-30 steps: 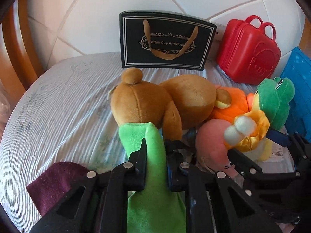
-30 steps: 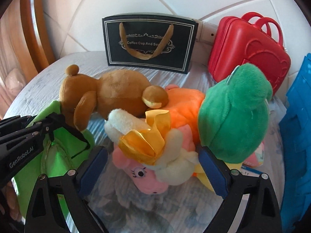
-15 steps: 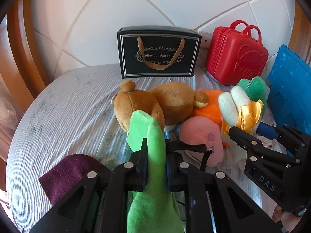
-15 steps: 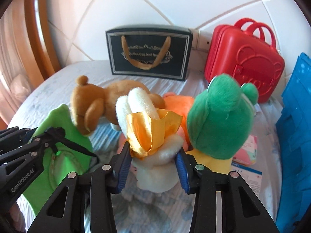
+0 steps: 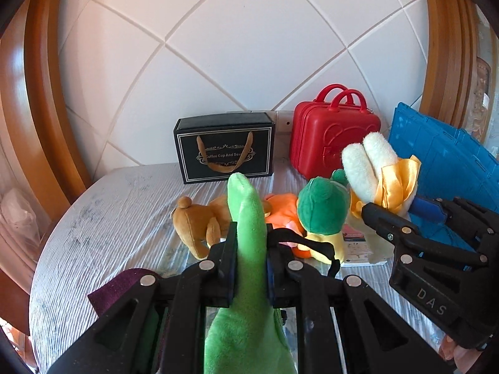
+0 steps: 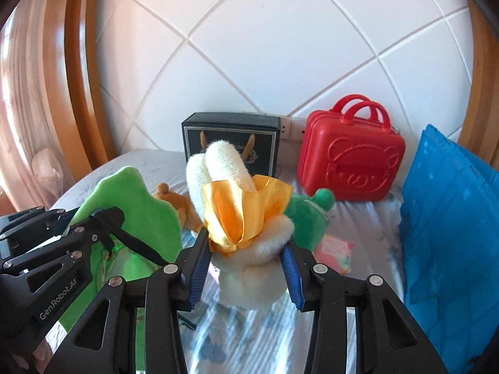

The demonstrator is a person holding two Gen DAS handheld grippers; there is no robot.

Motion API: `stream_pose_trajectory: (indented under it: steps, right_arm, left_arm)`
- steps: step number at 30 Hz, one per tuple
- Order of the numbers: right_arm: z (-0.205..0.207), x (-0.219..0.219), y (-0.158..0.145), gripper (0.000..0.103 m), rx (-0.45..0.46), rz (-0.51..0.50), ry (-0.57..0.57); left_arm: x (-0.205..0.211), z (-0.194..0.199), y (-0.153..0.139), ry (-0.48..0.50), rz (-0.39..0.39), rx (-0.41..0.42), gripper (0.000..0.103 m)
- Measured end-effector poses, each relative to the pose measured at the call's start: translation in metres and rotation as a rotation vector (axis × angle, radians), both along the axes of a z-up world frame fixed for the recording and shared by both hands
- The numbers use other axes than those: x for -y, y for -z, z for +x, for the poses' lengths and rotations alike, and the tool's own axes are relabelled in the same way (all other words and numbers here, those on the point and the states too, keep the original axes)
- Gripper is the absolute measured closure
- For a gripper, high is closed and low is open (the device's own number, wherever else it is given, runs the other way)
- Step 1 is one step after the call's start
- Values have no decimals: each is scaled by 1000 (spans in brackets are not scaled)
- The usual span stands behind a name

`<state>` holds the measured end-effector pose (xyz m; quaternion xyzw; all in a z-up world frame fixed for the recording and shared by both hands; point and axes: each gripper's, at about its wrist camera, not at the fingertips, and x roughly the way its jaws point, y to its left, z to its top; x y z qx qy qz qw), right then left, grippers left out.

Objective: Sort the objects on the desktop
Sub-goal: 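Carry the green hat and white bunny over the blue bin and release them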

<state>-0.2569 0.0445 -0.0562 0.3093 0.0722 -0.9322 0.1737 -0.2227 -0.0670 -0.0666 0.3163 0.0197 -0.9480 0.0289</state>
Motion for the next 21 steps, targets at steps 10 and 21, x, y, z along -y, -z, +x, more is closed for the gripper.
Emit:
stream_pose_trajectory:
  steps: [10, 21]
  right_arm:
    - [37, -108, -80, 61, -156, -30, 120]
    - [80, -324, -147, 61, -285, -11, 463]
  left_arm:
    - [-105, 4, -83, 73, -51, -171, 89]
    - [-324, 1, -225, 324, 33, -452, 89]
